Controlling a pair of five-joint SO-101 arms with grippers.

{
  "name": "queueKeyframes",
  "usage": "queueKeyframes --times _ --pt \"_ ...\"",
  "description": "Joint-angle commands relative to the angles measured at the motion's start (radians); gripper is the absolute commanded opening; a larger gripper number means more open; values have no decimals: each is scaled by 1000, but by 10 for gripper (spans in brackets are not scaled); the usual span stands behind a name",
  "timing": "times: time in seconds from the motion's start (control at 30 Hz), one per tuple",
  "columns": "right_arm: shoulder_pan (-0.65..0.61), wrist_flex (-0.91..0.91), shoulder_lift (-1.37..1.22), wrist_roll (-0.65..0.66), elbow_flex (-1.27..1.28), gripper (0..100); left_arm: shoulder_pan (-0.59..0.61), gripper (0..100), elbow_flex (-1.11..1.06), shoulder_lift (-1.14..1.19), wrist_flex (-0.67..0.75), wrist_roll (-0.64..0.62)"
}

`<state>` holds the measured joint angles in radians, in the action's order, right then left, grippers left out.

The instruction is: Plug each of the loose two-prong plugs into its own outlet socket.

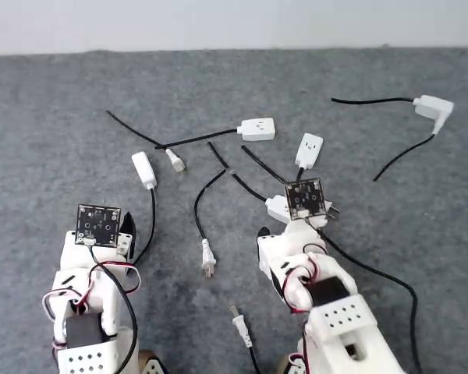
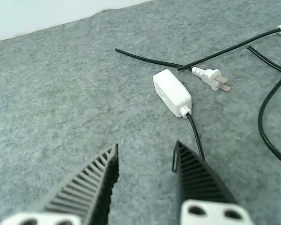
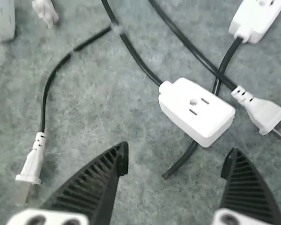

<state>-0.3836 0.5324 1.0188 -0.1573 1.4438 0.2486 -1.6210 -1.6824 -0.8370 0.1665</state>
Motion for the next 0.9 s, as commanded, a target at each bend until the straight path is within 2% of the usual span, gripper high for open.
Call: queueKeyframes --times 0.0,0.17,0.87 --pt "19 -4 -105 15 -110 305 -6 193 44 5 0 -9" --pt "56 -4 -168 9 -147 305 -6 193 44 5 0 -9" --pt "54 -4 -174 12 -147 305 -6 193 44 5 0 -9"
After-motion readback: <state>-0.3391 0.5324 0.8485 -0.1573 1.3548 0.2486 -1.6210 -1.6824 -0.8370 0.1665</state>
